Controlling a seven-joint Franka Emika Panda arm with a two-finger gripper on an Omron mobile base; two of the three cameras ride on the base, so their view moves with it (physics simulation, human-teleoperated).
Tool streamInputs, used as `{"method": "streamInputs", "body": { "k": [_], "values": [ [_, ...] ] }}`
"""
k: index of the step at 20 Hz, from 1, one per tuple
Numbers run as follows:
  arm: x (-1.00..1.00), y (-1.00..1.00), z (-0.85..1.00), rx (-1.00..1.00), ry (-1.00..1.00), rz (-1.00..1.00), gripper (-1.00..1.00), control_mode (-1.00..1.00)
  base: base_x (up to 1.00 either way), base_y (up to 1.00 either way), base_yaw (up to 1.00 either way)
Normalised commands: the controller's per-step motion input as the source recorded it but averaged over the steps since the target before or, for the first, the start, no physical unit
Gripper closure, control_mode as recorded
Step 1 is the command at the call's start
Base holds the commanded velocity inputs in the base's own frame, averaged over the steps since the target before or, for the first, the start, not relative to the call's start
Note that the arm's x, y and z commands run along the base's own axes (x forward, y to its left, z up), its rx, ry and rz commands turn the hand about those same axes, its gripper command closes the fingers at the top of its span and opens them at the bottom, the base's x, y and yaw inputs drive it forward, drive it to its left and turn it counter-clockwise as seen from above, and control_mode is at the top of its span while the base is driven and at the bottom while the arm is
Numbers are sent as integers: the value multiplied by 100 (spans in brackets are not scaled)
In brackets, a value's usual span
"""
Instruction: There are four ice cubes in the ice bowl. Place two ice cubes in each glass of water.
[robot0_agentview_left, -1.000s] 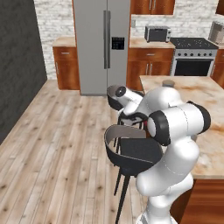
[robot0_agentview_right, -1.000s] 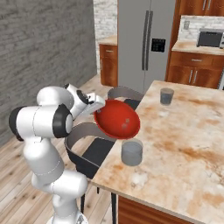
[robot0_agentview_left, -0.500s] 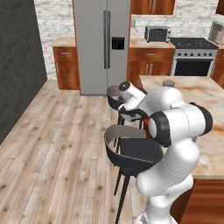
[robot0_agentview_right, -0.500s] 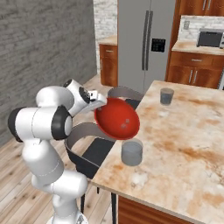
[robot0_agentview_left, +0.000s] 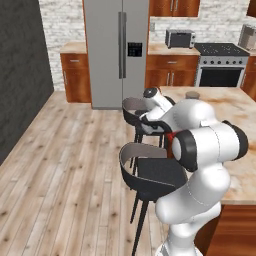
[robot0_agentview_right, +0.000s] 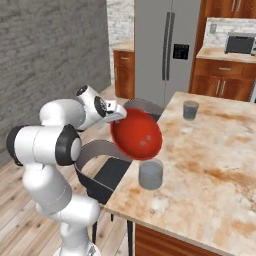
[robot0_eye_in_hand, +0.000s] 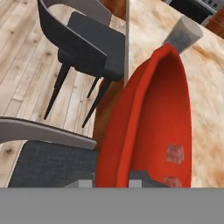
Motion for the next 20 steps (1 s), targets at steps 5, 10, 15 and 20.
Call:
{"method": "streamInputs", "body": {
  "k": [5,10,15,20],
  "values": [
    [7,-15,16,2,0,-6,100,-100,0,0,0],
    [11,-24,-1,3,0,-3,100,-100,0,0,0],
    [15,-15,0,2,0,-4,100,-100,0,0,0],
    [10,3,27,1,0,-3,100,-100,0,0,0]
  ]
}}
